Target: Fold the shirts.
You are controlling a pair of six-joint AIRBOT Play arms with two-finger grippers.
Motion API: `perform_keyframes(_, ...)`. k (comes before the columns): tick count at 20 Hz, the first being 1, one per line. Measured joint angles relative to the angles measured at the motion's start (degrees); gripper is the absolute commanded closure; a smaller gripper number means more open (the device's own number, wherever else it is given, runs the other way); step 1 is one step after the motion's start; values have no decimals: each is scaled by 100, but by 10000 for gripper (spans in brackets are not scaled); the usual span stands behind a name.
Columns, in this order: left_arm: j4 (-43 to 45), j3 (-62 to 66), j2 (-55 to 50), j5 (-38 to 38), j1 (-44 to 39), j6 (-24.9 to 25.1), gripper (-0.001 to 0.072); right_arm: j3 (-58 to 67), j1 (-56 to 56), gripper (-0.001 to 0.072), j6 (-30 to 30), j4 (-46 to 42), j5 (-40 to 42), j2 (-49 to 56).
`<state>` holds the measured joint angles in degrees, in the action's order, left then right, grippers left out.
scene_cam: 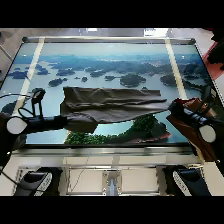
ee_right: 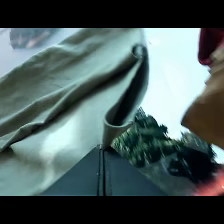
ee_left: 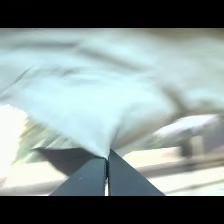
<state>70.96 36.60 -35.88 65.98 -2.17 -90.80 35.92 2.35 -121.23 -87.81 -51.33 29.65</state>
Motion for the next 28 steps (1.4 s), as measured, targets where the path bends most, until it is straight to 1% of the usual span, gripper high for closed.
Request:
perform_keyframes(2, 636, 70, 409, 492, 0, -378, 701, 50, 4, 681, 66, -59, -817, -507)
perform_keyframes(3, 846, 90, 551, 603, 0, -492, 702, 59, 9, 681, 92, -76, -1123, -688)
perform_keyframes(5, 1110, 120, 669, 568, 0, -592, 702, 79, 9, 681, 212, -98, -1495, -841)
perform_keyframes(6, 1115, 155, 638, 417, 2, -568, 702, 83, 9, 681, 304, -109, -1615, -820)
perform_keyframes(9, 627, 387, 170, -175, 0, -74, 702, 90, 9, 681, 612, -37, -1759, -444)
perform_keyframes(12, 42, 817, -678, -857, 0, 520, 702, 90, 9, 681, 846, 227, -1784, 98)
perform_keyframes(14, -153, 1152, -1342, -1250, -4, 809, 702, 90, 9, 681, 925, 258, -1622, 378)
perform_keyframes(17, -254, 1657, -2391, -1803, -4, 1062, 702, 92, 9, 681, 984, 166, -1237, 748)
perform_keyframes(21, -278, 2046, -3460, -1930, -4, 1198, 701, 92, 9, 681, 1014, -68, -658, 1484)
perform_keyframes(28, -87, 2184, -4461, -2111, -4, 1279, 701, 92, 9, 681, 1003, -271, 424, 3136)
